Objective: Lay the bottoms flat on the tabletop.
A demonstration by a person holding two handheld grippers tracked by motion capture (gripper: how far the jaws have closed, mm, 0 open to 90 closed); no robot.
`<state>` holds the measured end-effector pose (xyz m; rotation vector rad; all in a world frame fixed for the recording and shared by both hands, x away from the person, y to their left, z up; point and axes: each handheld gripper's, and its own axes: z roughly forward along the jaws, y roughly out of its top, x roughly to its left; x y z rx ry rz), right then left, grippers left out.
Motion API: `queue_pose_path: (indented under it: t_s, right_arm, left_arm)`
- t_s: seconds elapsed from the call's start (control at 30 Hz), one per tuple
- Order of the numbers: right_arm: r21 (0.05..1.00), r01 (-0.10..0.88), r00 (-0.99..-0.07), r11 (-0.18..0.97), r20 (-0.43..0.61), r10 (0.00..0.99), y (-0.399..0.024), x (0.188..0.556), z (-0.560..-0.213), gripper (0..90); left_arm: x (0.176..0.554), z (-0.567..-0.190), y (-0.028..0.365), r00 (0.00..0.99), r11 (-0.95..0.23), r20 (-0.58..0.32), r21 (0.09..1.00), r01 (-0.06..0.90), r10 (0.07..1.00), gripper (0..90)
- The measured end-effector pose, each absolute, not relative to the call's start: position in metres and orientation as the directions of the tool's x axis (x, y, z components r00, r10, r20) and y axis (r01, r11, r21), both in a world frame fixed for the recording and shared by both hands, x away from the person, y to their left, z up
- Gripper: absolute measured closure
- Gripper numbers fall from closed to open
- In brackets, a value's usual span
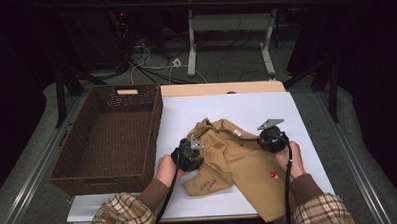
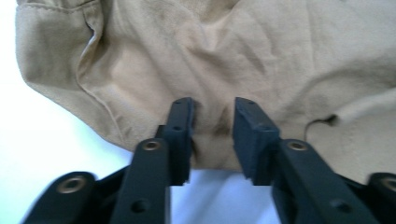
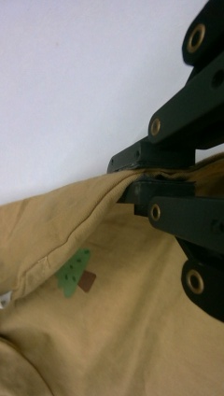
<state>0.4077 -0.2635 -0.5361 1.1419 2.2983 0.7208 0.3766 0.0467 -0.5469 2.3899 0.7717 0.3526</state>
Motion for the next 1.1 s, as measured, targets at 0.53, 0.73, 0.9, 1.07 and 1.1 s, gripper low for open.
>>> queue_pose_path:
  t_s: [0.53, 0.73, 0.9, 1.07, 1.1]
  right_arm:
    - [0.596, 0.672, -0.505, 0.440, -0.066, 0.861, -0.286, 0.402, -0.528, 86.7]
    - [0.541, 0.692, -0.527, 0.478, -0.073, 0.847, -0.285, 0.404, -0.535, 78.4]
    - [0.591, 0.636, -0.566, 0.496, -0.080, 0.821, -0.277, 0.404, -0.534, 56.2]
    - [0.635, 0.571, -0.587, 0.520, -0.127, 0.800, -0.265, 0.402, -0.530, 51.0]
    - [0.637, 0.561, -0.592, 0.529, -0.137, 0.794, -0.263, 0.402, -0.530, 54.1]
  left_arm:
    - [0.373, -0.547, 0.046, 0.807, -0.679, 0.120, 0.620, 0.393, 0.578, 88.9]
    - [0.374, -0.546, 0.046, 0.802, -0.658, 0.105, 0.638, 0.399, 0.588, 84.1]
    - [0.371, -0.537, 0.040, 0.799, -0.615, 0.074, 0.682, 0.396, 0.597, 65.1]
    - [0.369, -0.532, 0.031, 0.817, -0.608, 0.045, 0.691, 0.390, 0.575, 48.9]
    - [0.370, -0.533, 0.029, 0.819, -0.614, 0.040, 0.684, 0.395, 0.572, 46.7]
